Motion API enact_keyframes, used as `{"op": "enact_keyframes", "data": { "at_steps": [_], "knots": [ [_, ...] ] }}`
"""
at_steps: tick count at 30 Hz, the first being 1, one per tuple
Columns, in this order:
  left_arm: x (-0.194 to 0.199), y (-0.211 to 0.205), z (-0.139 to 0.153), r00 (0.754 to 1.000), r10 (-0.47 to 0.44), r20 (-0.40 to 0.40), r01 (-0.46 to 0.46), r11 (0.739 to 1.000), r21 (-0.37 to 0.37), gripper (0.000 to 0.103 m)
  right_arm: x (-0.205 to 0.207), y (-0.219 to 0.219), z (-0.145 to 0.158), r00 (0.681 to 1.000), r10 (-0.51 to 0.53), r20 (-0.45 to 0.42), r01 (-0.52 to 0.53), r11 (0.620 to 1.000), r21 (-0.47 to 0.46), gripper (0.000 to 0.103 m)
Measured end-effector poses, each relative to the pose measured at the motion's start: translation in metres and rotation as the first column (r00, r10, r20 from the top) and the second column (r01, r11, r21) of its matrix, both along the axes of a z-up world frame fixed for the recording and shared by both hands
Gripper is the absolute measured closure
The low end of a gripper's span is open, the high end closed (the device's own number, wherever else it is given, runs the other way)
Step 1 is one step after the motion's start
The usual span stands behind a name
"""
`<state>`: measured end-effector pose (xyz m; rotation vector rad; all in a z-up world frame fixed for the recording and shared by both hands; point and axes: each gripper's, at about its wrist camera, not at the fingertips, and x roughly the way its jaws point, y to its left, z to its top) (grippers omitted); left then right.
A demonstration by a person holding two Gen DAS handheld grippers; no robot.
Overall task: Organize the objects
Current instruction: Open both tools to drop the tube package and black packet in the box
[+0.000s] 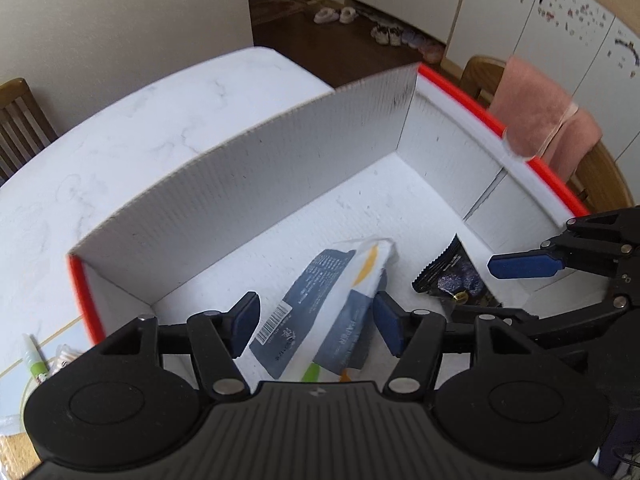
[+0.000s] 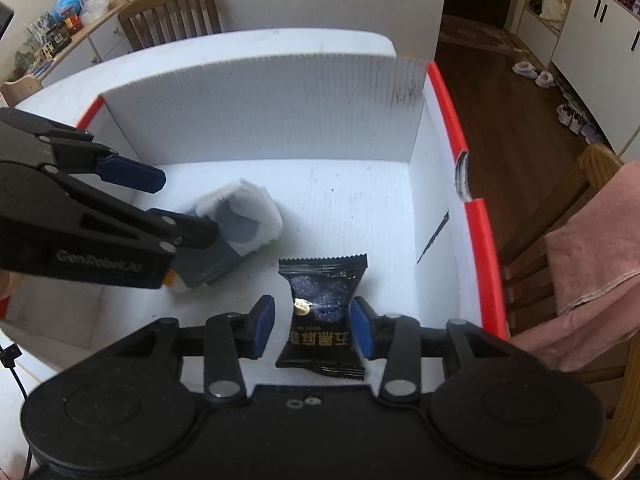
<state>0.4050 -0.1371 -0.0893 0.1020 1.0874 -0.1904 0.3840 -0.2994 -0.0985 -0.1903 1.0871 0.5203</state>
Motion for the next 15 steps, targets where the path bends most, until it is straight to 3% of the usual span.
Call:
{"op": "enact_keyframes", "data": {
  "at_steps": [4, 15],
  "knots": [
    [-0.017, 0.008, 0.02, 0.999, 0.012, 0.053, -0.011, 0.999, -0.031, 0.042, -0.009, -0.005, 0.014, 0.999, -0.003, 0.033, 0.001, 0.999, 0.037, 0.048],
    [-0.077, 0.024, 0.063, 0.983, 0.042, 0.179, -0.02, 0.992, -0.125, 0.042, -0.04, -0.009, 0.053, 0.995, -0.005, 0.099, -0.007, 0.993, 0.121, 0.046]
  ]
}}
